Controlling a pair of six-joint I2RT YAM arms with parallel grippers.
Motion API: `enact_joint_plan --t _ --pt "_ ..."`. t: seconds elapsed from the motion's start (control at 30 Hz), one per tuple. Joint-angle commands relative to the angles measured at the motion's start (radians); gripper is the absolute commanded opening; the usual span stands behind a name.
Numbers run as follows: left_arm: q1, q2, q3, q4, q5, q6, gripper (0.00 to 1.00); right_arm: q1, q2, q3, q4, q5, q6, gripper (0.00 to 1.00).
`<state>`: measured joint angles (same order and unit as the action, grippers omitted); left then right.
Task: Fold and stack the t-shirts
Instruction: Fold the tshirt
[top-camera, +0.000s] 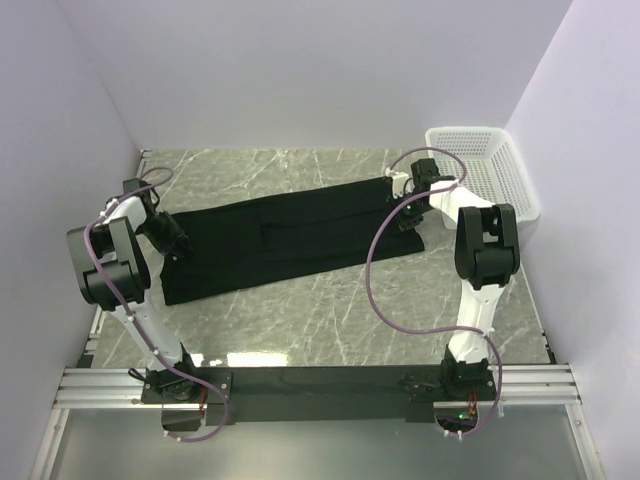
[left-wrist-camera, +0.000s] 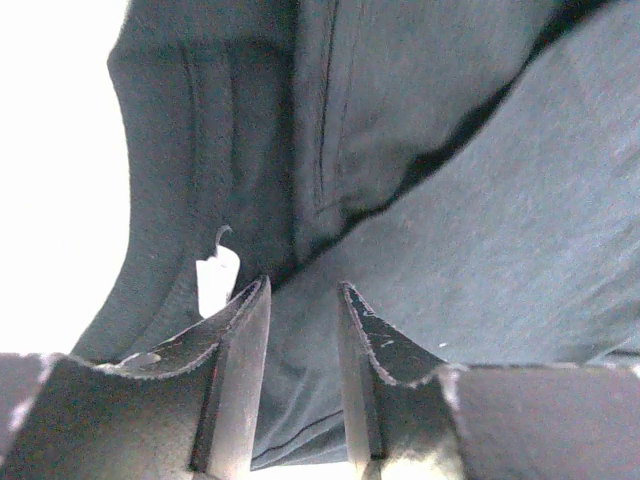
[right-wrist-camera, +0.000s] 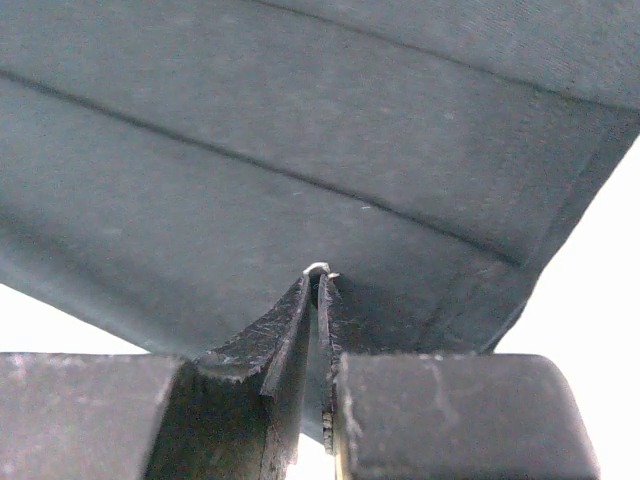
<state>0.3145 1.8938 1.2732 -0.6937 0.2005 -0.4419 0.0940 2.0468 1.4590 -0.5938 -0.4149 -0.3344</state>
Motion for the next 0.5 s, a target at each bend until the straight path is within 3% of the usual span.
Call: enact_joint_plan --t 0.0,0.23,0.47 --pt "-0.002 -0.004 0.064 0.029 -0.047 -0.001 0.39 0.006 0.026 0.050 -0.015 0.086 0.021 0.15" --pt "-0.003 -0.130 0.127 -0.001 -0.065 0.029 0.52 0.006 -0.043 0.006 0.006 0.067 0.012 0.17" --pt "-0.005 -0.114 0.079 -0.122 -0.050 0.075 0.50 -0.014 -0.097 -0.040 0.008 0.038 0.023 0.19"
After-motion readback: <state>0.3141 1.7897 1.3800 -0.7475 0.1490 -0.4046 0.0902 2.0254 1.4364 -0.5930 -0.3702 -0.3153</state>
